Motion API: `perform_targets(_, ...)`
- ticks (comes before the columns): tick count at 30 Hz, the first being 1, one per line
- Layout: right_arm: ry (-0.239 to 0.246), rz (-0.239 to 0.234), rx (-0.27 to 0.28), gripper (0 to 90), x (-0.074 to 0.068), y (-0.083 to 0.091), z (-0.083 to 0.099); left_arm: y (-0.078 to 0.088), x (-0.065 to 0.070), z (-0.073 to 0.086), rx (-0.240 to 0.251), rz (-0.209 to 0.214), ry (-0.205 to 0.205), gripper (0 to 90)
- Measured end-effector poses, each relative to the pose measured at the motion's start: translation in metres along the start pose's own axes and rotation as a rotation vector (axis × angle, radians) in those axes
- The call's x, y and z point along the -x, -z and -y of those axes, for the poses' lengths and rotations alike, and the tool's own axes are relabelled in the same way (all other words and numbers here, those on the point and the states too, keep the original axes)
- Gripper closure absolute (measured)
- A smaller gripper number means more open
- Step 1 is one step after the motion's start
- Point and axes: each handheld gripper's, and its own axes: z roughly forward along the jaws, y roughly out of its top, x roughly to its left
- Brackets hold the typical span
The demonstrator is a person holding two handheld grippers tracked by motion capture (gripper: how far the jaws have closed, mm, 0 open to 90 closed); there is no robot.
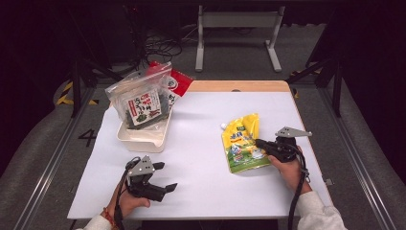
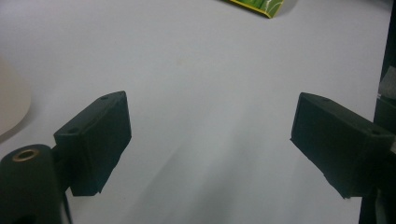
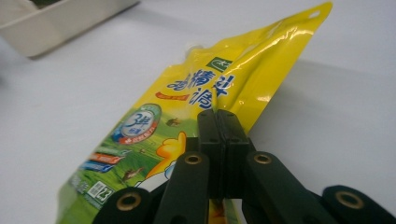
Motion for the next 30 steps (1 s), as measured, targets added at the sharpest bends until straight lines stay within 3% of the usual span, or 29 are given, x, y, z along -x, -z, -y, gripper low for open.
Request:
perform_targets(7,0.017,-0.115,-0.049,87.5,-0.025,0.001,0.007,-0.007,0.003,-0.005,-0.012,0.033,-0.004,14.0)
perform_targets(9,0.034,-0.138,-0.094,84.1,-0.034,-0.001,0.010,-0.014,0.005,-0.008,-0.022,0.040,-0.014,14.0)
perform_targets(11,0.055,-0.118,-0.131,70.0,-0.039,-0.002,0.014,-0.021,0.006,-0.011,-0.032,0.044,-0.022,13.9)
perform_targets(13,0.049,-0.128,-0.168,56.6,-0.039,-0.001,0.014,-0.027,0.006,-0.014,-0.044,0.050,-0.031,13.6)
perform_targets(15,0.060,-0.079,-0.182,45.3,-0.038,0.003,0.015,-0.034,0.007,-0.018,-0.049,0.052,-0.032,13.4)
perform_targets(18,0.045,-0.114,-0.226,39.8,-0.035,0.009,0.019,-0.044,0.005,-0.022,-0.061,0.056,-0.036,12.7)
perform_targets(20,0.034,-0.141,-0.250,39.8,-0.034,0.010,0.021,-0.047,0.004,-0.023,-0.066,0.054,-0.039,12.5)
perform_targets(22,0.005,-0.226,-0.298,35.2,-0.034,0.010,0.027,-0.055,0.003,-0.027,-0.070,0.060,-0.032,12.3)
perform_targets(23,0.043,-0.222,-0.296,35.2,-0.038,0.011,0.029,-0.058,0.003,-0.028,-0.074,0.059,-0.032,12.3)
perform_targets(25,0.072,-0.202,-0.302,36.7,-0.042,0.011,0.030,-0.063,0.002,-0.031,-0.074,0.064,-0.022,11.9)
perform_targets(28,0.149,-0.161,-0.302,43.9,-0.049,0.010,0.031,-0.072,0.000,-0.035,-0.080,0.065,-0.009,11.6)
perform_targets(30,0.162,-0.156,-0.288,48.3,-0.052,0.011,0.033,-0.078,-0.001,-0.038,-0.084,0.076,0.001,11.4)
